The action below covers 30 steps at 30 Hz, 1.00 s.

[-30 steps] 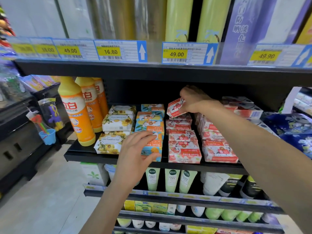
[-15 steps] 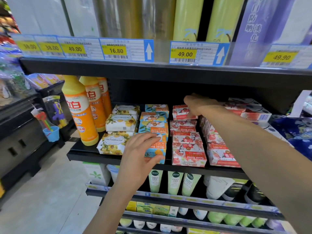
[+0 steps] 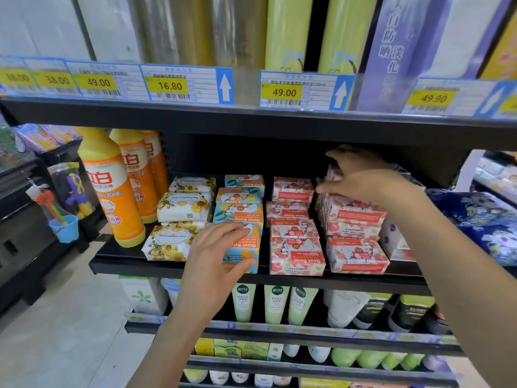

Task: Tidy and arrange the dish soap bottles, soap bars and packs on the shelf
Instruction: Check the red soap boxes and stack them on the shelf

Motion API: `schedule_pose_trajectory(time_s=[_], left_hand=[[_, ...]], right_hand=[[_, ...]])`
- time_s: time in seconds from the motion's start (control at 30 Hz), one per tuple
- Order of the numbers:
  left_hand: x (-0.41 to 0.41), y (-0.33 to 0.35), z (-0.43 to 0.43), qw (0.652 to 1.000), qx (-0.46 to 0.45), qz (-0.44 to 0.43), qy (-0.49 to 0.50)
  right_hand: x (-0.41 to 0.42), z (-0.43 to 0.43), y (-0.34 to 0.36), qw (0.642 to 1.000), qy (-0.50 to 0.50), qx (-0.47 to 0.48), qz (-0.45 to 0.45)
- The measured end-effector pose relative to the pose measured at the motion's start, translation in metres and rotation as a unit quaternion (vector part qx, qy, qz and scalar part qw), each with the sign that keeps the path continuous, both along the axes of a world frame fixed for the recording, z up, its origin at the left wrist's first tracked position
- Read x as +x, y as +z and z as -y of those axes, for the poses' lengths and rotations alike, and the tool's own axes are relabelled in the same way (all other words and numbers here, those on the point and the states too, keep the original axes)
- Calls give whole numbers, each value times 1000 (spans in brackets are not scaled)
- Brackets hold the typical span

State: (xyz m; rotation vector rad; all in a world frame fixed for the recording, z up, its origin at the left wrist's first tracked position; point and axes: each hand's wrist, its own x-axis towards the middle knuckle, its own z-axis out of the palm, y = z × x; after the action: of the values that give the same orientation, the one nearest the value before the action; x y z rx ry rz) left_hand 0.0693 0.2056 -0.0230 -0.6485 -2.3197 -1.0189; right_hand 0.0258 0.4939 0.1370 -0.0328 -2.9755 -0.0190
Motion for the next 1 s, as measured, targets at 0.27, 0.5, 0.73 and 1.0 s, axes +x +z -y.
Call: schedule_pose_trajectory(time_s=[0.27,0.5,0.73,1.0], left_hand=[[5,10,-1,1000,-21,10,18],[10,35,-2,995,-79,47,38],[19,68,-69,996,-32,71,-47],[-19,66,-161,975,51,209,-58]], right_hand=[[21,-60,-20,980,-48,-192,25],[22,-67,-25,958,-23,-283,-42],[60,-82,-33,921,-58,-343,-175],[94,-103,-55,905,-71,-356,-224]])
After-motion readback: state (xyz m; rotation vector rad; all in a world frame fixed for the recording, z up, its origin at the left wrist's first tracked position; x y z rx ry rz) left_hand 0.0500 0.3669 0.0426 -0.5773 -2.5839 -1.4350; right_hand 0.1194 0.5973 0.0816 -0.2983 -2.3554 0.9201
